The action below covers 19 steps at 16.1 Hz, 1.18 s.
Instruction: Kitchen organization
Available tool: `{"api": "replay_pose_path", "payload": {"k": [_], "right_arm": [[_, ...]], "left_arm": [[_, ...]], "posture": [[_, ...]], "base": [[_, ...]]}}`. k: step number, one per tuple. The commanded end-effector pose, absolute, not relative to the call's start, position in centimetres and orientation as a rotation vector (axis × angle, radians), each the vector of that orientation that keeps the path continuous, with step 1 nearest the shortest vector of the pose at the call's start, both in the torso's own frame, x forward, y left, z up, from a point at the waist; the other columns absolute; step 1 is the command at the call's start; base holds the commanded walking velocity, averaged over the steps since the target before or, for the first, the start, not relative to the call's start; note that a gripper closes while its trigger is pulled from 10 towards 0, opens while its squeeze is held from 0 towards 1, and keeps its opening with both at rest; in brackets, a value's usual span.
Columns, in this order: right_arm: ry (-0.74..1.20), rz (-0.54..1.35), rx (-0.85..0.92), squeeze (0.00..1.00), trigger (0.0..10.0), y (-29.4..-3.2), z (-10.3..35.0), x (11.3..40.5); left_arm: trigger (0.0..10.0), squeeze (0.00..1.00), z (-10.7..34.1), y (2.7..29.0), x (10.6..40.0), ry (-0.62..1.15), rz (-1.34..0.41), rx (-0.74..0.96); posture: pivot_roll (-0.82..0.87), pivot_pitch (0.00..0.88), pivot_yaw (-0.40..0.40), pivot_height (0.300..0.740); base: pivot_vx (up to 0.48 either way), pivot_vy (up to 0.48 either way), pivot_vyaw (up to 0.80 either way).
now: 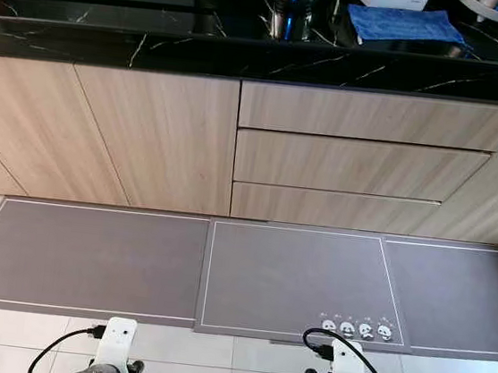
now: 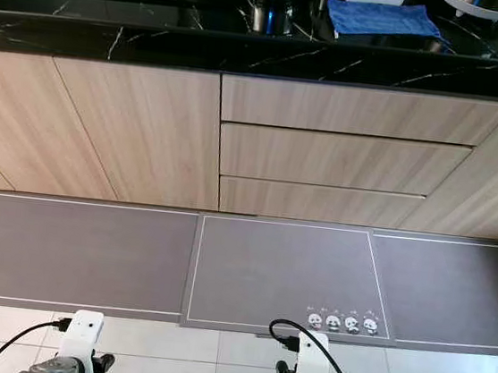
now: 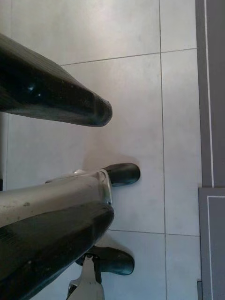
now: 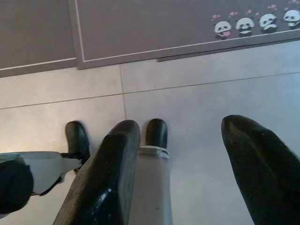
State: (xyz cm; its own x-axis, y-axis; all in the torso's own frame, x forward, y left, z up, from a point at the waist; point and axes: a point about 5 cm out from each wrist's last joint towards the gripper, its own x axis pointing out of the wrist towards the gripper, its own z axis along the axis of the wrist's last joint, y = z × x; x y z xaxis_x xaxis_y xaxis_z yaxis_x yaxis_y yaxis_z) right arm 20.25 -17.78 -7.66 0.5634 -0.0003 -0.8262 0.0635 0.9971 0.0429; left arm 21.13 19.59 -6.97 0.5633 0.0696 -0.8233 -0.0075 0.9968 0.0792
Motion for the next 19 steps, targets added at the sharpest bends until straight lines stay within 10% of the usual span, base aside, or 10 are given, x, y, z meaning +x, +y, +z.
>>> {"api": "replay_pose_path", "payload": {"k": [1, 19], "right_arm": [[0.998, -0.049, 0.053, 0.0, 10.0, -18.0, -8.0, 19.6], [1.0, 0.083, -0.108, 0.0, 10.0, -17.8, -7.5, 20.6]], "left_arm": [[10.0, 0.0, -7.5, 19.8, 20.1, 1.013, 0.064, 0.071], [10.0, 0.0, -7.0, 19.7, 21.0, 1.012, 0.013, 0.123]], "posture": [[0.08, 0.163, -0.027, 0.74], [0.13, 0.119, -0.029, 0.74]], "base": [[0.0, 0.0, 0.0], [0.0, 0.0, 0.0]]}}
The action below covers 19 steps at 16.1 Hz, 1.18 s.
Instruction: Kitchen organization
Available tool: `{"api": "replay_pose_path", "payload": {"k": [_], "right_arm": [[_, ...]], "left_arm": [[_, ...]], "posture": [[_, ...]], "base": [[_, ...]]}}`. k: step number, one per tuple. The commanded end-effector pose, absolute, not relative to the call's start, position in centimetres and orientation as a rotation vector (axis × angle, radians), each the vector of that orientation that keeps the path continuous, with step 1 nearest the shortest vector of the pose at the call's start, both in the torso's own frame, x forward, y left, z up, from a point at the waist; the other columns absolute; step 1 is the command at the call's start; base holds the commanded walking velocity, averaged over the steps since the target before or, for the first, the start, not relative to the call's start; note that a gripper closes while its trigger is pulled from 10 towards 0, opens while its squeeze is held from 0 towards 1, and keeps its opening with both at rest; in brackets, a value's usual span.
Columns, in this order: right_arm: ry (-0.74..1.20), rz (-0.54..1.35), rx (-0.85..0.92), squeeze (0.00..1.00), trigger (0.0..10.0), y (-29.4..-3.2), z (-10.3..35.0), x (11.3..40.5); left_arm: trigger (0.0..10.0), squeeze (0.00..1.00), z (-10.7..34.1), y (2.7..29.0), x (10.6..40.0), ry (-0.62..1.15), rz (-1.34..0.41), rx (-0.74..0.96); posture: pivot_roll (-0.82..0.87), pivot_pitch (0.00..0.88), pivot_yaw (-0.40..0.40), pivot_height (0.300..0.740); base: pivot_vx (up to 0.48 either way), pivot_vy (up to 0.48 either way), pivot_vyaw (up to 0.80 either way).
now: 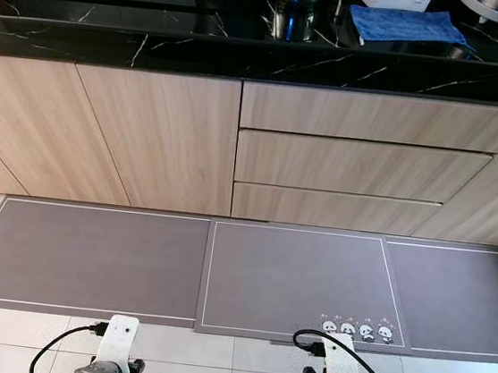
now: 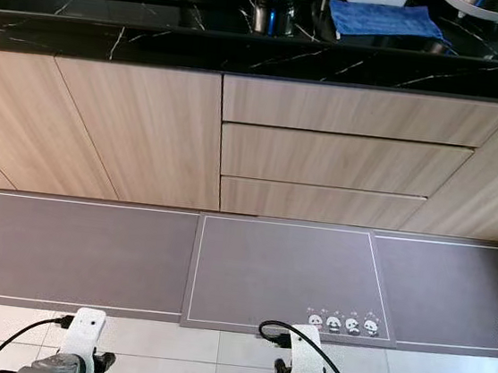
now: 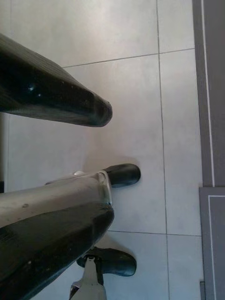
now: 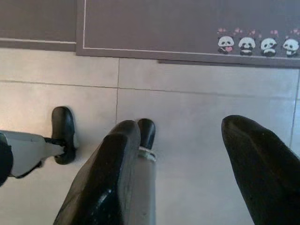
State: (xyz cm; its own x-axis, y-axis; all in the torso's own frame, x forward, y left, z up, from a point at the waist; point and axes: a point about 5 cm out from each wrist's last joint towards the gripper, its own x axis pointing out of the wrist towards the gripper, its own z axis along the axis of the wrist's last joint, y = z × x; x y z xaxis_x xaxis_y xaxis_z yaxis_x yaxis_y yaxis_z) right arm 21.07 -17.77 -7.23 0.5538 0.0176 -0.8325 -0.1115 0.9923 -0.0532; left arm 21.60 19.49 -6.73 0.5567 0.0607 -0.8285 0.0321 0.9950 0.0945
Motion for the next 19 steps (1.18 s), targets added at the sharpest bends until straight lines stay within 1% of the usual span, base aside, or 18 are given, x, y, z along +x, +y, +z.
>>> {"api": "replay_pose_path", "payload": {"k": [1, 3, 7, 8, 10, 13, 14, 15, 19], "right_arm": [[0.997, 0.089, -0.124, 0.0, 10.0, -17.9, -7.4, 20.7], [0.986, 0.095, -0.133, 0.0, 10.0, -18.0, -7.2, 21.0], [0.961, 0.043, -0.077, 0.0, 10.0, -18.1, -6.9, 21.5], [0.957, 0.033, -0.056, 0.0, 10.0, -18.0, -6.9, 21.5], [0.961, 0.05, -0.077, 0.0, 10.0, -17.9, -6.9, 21.7], [0.973, 0.039, -0.06, 0.0, 10.0, -17.6, -6.9, 21.6], [1.029, -0.001, -0.038, 0.0, 10.0, -20.2, -9.2, 16.1], [1.047, -0.026, -0.021, 0.0, 10.0, -21.5, -9.8, 13.3], [0.991, -0.036, 0.005, 0.0, 10.0, -20.1, -9.1, 16.0]], "left_arm": [[10.0, 0.0, -7.0, 19.6, 21.1, 1.012, 0.011, 0.126], [10.0, 0.0, -6.9, 19.4, 21.4, 0.994, 0.024, 0.095], [10.0, 0.0, -6.5, 19.2, 22.0, 0.961, 0.045, 0.08], [10.0, 0.0, -6.5, 19.2, 22.1, 0.954, 0.046, 0.084], [10.0, 0.0, -6.2, 19.3, 22.5, 0.905, 0.071, 0.06], [10.0, 0.0, -6.2, 19.5, 22.5, 0.911, 0.088, 0.055], [10.0, 0.0, -6.2, 19.8, 22.3, 0.92, 0.103, 0.049], [10.0, 0.0, -6.2, 20.0, 22.3, 0.924, 0.113, 0.043], [10.0, 0.0, -6.1, 20.8, 22.3, 0.943, 0.092, 0.067]], "posture": [[0.13, 0.118, -0.03, 0.74], [0.13, 0.109, -0.04, 0.74], [0.17, 0.087, -0.05, 0.74], [0.17, 0.076, -0.05, 0.74], [0.19, 0.069, -0.043, 0.74], [0.2, 0.049, -0.041, 0.74], [0.22, 0.026, -0.036, 0.74], [0.23, 0.017, -0.029, 0.74], [0.2, 0.0, 0.028, 0.74]], "base": [[0.0, 0.0, 0.0], [0.0, 0.0, 0.0], [0.0, 0.0, 0.0], [0.0, 0.0, 0.0], [0.0, 0.0, 0.0], [0.0, 0.0, 0.0], [0.0, 0.0, 0.0], [0.0, 0.0, 0.0], [0.0, 0.0, 0.0]]}}
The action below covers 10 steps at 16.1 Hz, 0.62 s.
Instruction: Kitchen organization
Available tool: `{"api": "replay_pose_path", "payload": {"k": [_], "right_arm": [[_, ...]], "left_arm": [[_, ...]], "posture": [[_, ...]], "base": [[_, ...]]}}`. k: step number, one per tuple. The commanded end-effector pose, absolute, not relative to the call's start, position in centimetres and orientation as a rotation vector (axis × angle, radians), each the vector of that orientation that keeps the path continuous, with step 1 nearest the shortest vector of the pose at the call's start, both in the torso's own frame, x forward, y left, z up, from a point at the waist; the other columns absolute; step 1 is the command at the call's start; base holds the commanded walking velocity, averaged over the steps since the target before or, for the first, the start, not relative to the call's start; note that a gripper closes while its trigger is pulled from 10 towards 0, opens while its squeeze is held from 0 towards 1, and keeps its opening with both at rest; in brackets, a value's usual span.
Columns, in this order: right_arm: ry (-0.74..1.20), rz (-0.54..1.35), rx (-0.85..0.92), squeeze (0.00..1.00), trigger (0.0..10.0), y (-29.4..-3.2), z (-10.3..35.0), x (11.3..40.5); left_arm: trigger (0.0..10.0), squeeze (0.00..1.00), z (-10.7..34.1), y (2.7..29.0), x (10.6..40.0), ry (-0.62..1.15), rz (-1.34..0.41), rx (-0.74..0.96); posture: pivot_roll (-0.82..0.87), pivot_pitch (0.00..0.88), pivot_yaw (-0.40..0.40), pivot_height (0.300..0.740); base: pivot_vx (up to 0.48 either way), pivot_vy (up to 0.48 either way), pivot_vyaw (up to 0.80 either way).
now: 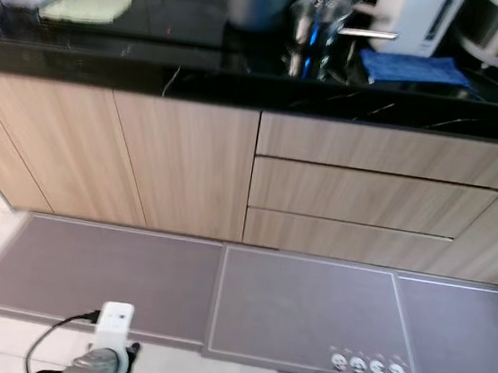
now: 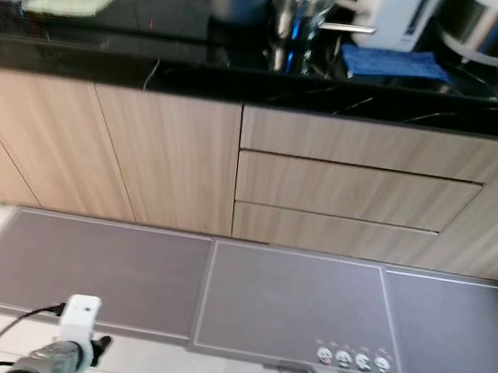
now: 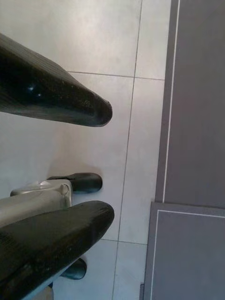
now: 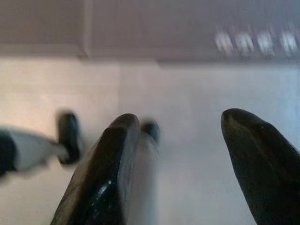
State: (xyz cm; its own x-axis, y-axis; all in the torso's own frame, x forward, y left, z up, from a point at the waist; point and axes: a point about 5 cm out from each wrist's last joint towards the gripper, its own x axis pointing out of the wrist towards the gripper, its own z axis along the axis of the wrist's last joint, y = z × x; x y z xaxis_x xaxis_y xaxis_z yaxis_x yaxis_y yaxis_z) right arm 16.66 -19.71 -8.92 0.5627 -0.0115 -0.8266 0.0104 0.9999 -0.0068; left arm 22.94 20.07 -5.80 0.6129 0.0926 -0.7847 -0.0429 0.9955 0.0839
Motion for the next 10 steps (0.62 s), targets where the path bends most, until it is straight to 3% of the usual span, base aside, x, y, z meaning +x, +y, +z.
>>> {"api": "replay_pose_path", "payload": {"k": [1, 10], "right_arm": [[0.975, -0.035, 0.014, 0.0, 10.0, -19.9, -9.0, 16.4], [0.988, -0.012, 0.045, 0.0, 10.0, -18.6, -9.3, 16.2]], "left_arm": [[10.0, 0.0, -6.1, 20.8, 22.3, 0.941, 0.075, 0.079], [10.0, 0.0, -6.4, 21.2, 21.7, 0.977, 0.057, 0.074]], "posture": [[0.2, 0.0, 0.033, 0.74], [0.13, 0.061, 0.014, 0.74]], "base": [[0.0, 0.0, 0.0], [0.0, 0.0, 0.0]]}}
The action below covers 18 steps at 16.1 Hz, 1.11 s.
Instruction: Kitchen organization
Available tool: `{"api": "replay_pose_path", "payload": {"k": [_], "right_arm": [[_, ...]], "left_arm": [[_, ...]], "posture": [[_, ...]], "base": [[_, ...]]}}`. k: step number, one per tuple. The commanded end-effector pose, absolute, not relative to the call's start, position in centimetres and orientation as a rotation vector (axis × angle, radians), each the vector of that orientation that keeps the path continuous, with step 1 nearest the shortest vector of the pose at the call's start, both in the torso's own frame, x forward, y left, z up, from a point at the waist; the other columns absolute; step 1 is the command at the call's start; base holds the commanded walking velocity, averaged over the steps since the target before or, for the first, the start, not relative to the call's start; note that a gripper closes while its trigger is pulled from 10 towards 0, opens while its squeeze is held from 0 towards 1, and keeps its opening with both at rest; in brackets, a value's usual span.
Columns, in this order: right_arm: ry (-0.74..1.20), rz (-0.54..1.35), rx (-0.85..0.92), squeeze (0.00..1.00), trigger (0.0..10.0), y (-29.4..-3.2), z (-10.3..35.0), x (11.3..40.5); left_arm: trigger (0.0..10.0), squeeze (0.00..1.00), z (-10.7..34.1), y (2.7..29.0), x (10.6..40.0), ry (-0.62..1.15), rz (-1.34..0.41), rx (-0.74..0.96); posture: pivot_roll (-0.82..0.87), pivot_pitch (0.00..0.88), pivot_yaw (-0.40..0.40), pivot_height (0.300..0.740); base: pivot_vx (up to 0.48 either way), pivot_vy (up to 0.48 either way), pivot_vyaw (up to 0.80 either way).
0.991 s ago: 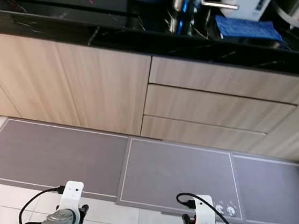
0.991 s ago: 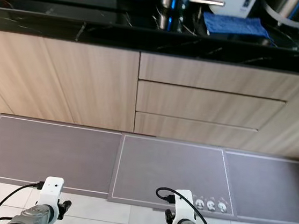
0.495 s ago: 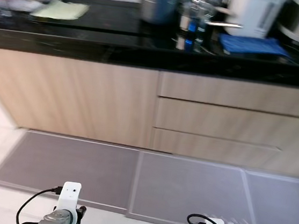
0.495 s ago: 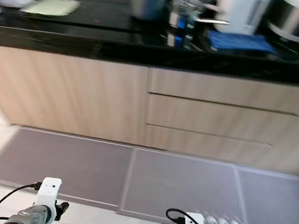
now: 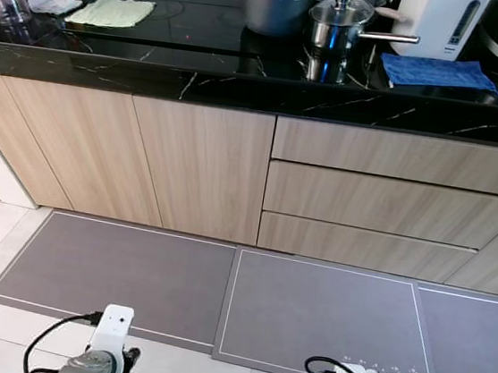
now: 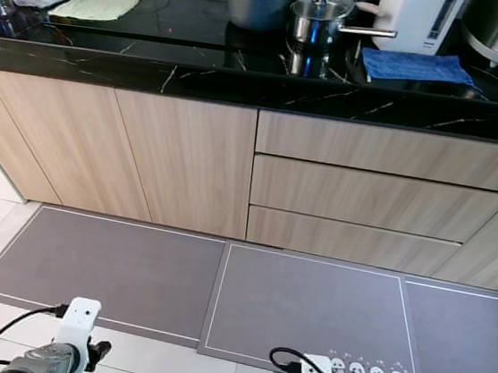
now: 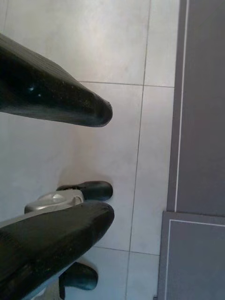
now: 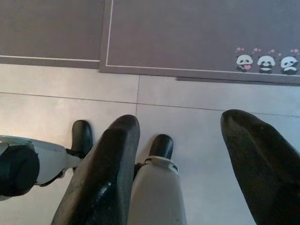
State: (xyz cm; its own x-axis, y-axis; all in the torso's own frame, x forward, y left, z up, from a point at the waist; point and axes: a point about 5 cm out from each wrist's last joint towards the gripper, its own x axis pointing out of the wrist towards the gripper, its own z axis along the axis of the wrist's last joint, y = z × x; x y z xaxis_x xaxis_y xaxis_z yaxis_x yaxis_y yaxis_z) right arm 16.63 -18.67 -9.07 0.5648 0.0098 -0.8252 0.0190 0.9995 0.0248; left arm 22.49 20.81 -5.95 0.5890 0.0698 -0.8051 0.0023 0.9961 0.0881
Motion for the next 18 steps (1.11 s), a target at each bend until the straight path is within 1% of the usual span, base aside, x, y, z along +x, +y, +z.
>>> {"api": "replay_pose_path", "payload": {"k": [1, 4, 5, 8, 10, 13, 15, 18], "right_arm": [[0.991, -0.033, 0.058, 0.0, 10.0, -18.8, -9.4, 15.8], [0.998, -0.074, 0.08, 0.0, 10.0, -20.2, -9.7, 14.2], [1.003, -0.087, 0.084, 0.0, 10.0, -20.4, -9.8, 13.9], [1.003, -0.084, 0.107, 0.0, 10.0, -20.4, -10.0, 13.2], [1.0, -0.069, 0.107, 0.0, 10.0, -20.2, -10.0, 13.2], [0.979, -0.042, 0.106, 0.0, 10.0, -19.6, -9.8, 14.0], [0.97, -0.019, 0.099, 0.0, 10.0, -19.4, -9.7, 14.3], [0.958, -0.006, 0.102, 0.0, 10.0, -19.3, -9.6, 14.6]], "left_arm": [[10.0, 0.0, -6.5, 21.1, 21.5, 0.98, 0.068, 0.047], [10.0, 0.0, -7.1, 20.3, 20.7, 1.012, 0.008, 0.04], [10.0, 0.0, -7.2, 20.1, 20.6, 1.014, 0.001, 0.044], [10.0, 0.0, -7.5, 19.9, 20.1, 0.998, 0.01, 0.038], [10.0, 0.0, -7.5, 19.9, 20.0, 0.996, 0.017, 0.046], [10.0, 0.0, -7.5, 20.0, 20.0, 0.994, 0.025, 0.055], [10.0, 0.0, -7.5, 20.1, 19.9, 0.965, 0.074, 0.053], [10.0, 0.0, -7.5, 20.1, 19.9, 0.977, 0.049, 0.065]], "posture": [[0.12, 0.071, 0.018, 0.74], [0.06, 0.122, 0.018, 0.74], [0.05, 0.123, 0.015, 0.74], [0.04, 0.151, -0.005, 0.74], [0.04, 0.155, -0.01, 0.74], [0.05, 0.143, -0.013, 0.74], [0.06, 0.13, -0.018, 0.74], [0.06, 0.138, -0.021, 0.74]], "base": [[0.0, 0.0, 0.0], [0.0, 0.0, 0.0], [0.0, 0.0, 0.0], [0.0, 0.0, 0.0], [0.0, 0.0, 0.0], [0.0, 0.0, 0.0], [0.0, 0.0, 0.0], [0.0, 0.0, 0.0]]}}
